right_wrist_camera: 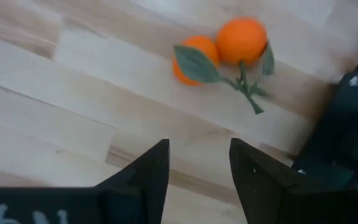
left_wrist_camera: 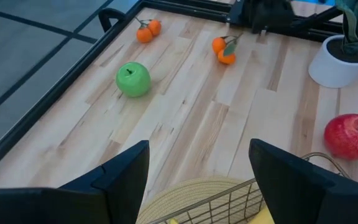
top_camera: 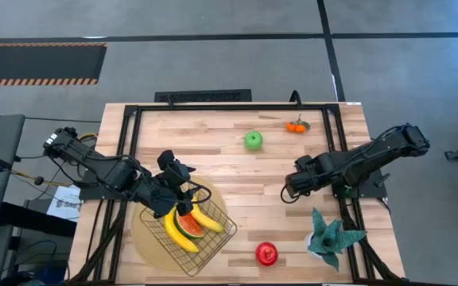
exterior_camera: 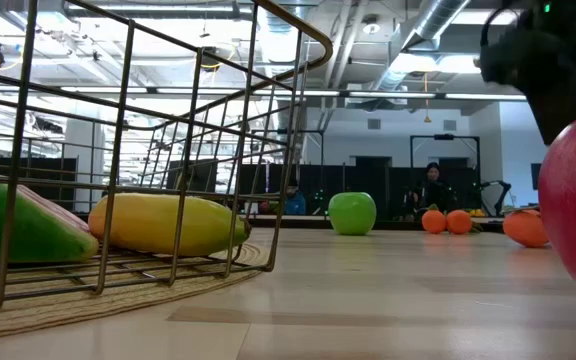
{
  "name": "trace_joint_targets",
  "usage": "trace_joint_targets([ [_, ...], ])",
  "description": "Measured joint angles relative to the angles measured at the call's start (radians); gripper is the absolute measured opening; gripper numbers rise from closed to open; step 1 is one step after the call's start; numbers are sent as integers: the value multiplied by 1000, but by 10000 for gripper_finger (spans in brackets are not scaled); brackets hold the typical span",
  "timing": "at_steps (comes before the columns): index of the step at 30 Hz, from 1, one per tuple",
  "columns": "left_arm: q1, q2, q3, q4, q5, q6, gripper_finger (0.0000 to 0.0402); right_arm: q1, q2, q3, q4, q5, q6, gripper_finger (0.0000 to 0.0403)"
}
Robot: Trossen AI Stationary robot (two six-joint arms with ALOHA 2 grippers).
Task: Build produce basket
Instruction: Put the bottom oranges into the gold wire basket
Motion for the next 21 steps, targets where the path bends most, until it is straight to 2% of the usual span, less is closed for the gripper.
trace_joint_targets([
  [8, 0, 0, 0, 0, 0, -17, 263, -129, 3, -104, 8, -47, -157, 218],
  [21, 0, 0, 0, 3, -1, -32, 263, -278, 3, -243, 169, -111, -333, 216],
])
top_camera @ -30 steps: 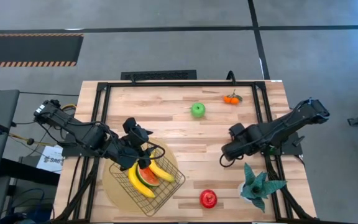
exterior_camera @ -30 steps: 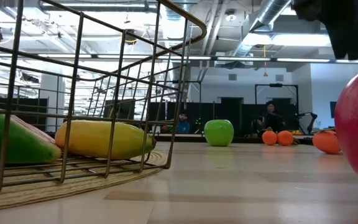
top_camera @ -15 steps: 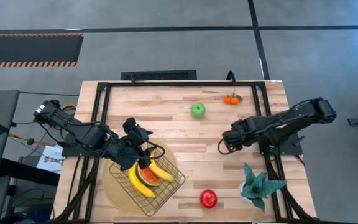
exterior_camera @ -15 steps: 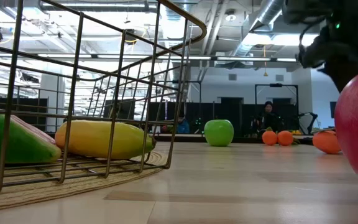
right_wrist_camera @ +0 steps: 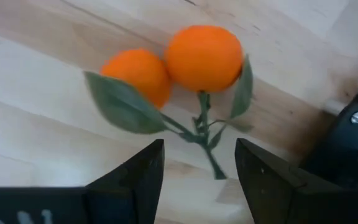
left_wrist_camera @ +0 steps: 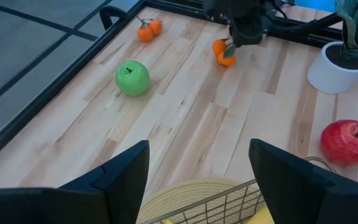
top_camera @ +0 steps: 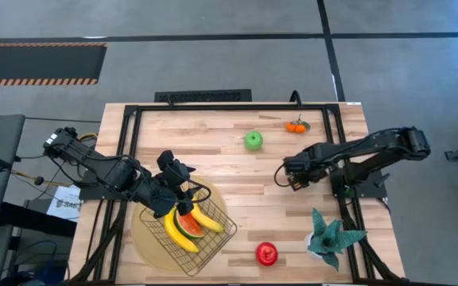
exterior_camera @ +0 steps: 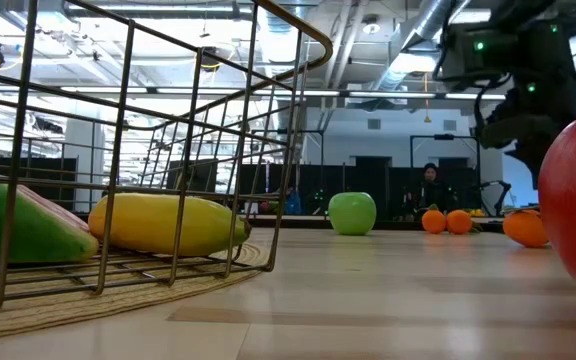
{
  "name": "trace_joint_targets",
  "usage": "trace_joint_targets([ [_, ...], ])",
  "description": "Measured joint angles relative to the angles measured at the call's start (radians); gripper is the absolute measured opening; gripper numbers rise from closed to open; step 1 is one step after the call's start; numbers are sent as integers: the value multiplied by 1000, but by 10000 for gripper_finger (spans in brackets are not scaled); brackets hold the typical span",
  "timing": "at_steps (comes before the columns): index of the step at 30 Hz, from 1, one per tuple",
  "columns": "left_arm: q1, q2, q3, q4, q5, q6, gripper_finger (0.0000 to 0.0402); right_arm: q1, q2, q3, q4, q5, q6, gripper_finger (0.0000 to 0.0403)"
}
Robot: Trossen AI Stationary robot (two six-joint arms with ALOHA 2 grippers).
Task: Build produce basket
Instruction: Put the bottom oranges into the gold wire basket
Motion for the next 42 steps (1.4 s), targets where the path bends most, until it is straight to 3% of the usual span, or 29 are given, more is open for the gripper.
trace_joint_targets([
  [10, 5, 0, 0, 0, -1, -7, 263, -15, -1, -54, 42, -29, -30, 196],
  [14, 5, 0, 0, 0, -1, -7, 263, -15, -1, -54, 68, -12, -38, 143],
  [20, 5, 0, 0, 0, 0, -8, 263, -41, -1, -54, 101, -9, -51, 29],
  [25, 5, 0, 0, 0, 0, -20, 263, -42, -1, -34, 110, -9, -61, 10],
  [29, 16, 0, 0, 19, 0, -27, 263, -10, -1, 79, 112, 18, -78, 5],
  [32, 34, 3, 0, 78, 2, -1, 263, 36, -1, 212, 112, 96, -88, 3],
  [42, 110, 11, 2, 356, 36, 205, 263, 262, -2, 695, 129, 517, -250, 1],
])
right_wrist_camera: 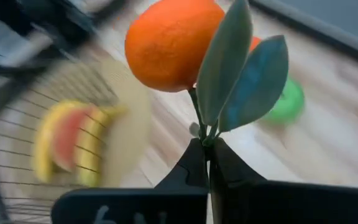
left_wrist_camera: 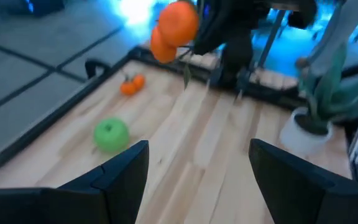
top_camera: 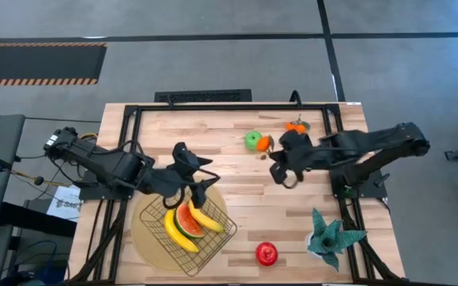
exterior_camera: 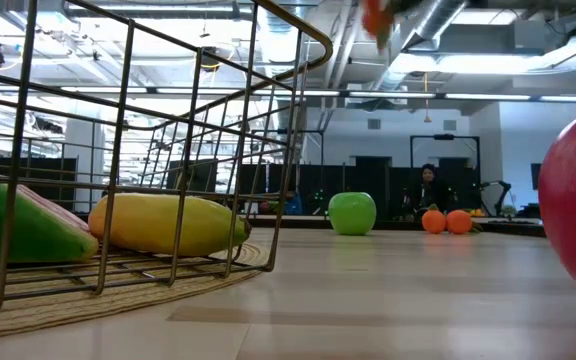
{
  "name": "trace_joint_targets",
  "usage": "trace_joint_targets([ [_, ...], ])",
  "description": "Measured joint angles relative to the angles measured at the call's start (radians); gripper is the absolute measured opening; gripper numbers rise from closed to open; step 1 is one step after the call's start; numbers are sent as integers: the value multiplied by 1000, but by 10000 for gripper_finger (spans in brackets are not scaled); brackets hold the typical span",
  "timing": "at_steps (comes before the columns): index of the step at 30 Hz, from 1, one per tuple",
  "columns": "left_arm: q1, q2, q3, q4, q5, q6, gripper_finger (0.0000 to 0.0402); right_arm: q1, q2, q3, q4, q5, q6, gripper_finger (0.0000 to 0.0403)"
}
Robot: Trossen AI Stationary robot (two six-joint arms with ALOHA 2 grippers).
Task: Build produce basket
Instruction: Put the bottom oranges into the gold wire basket
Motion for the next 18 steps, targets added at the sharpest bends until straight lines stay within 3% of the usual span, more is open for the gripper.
trace_joint_targets([
  [4, 31, 0, 0, 133, 57, 103, 263, 93, 0, 76, 71, 71, -103, 1],
  [11, 99, 0, 0, 316, 170, 253, 263, 208, 19, 83, 199, 100, -202, 1],
  [18, 176, 0, 0, 404, 453, 259, 263, 263, 92, 82, 178, 131, -227, 0],
])
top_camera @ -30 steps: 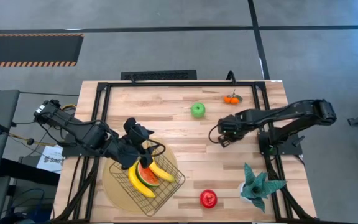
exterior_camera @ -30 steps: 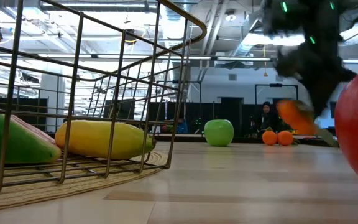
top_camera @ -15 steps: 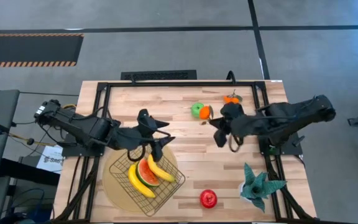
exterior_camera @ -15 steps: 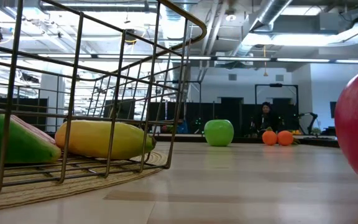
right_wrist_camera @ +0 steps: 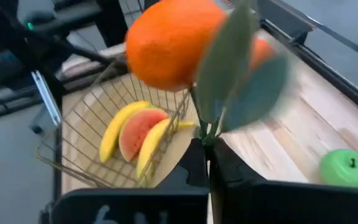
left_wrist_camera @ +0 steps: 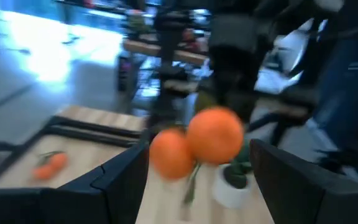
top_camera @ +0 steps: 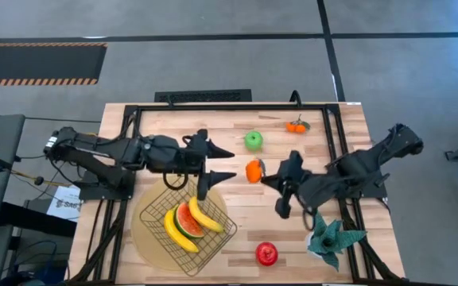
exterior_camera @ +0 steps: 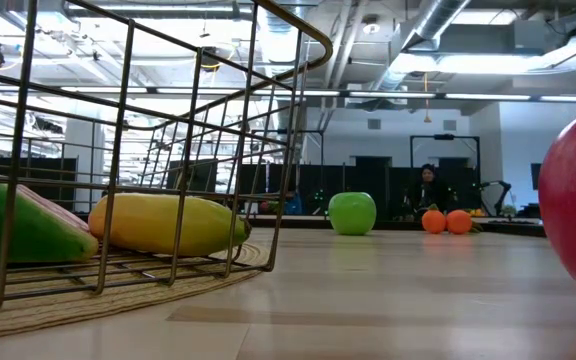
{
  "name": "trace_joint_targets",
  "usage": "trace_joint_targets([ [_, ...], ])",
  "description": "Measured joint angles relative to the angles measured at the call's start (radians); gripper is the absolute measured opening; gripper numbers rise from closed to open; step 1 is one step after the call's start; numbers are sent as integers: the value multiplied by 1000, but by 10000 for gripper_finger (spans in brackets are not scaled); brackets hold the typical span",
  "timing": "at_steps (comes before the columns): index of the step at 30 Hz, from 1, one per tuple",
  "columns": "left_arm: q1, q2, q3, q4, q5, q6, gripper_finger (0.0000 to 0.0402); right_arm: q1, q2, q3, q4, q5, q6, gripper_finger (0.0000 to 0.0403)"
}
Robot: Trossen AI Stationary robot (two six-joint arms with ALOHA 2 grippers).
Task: Build produce basket
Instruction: Put the bottom oranges into the gold wire basket
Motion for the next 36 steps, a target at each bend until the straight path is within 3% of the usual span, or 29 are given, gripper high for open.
trace_joint_targets([
  [6, 48, 0, 0, -32, 236, -47, 263, -11, 104, 1, -11, 4, 0, 0],
  [14, 78, 0, -1, -149, 434, -101, 263, -52, 228, 9, -16, -35, 7, 0],
  [16, 78, 4, -1, -161, 411, -129, 263, -60, 251, 29, -19, -38, 6, 1],
  [22, 74, 46, -2, -290, 150, -216, 263, -82, 283, 126, -69, -10, 0, 1],
  [25, 75, 76, -2, -336, 72, -231, 263, -97, 295, 169, -69, 0, -46, 1],
  [36, 78, 71, -2, -212, 124, -193, 263, -131, 324, 190, -199, -5, -33, 1],
])
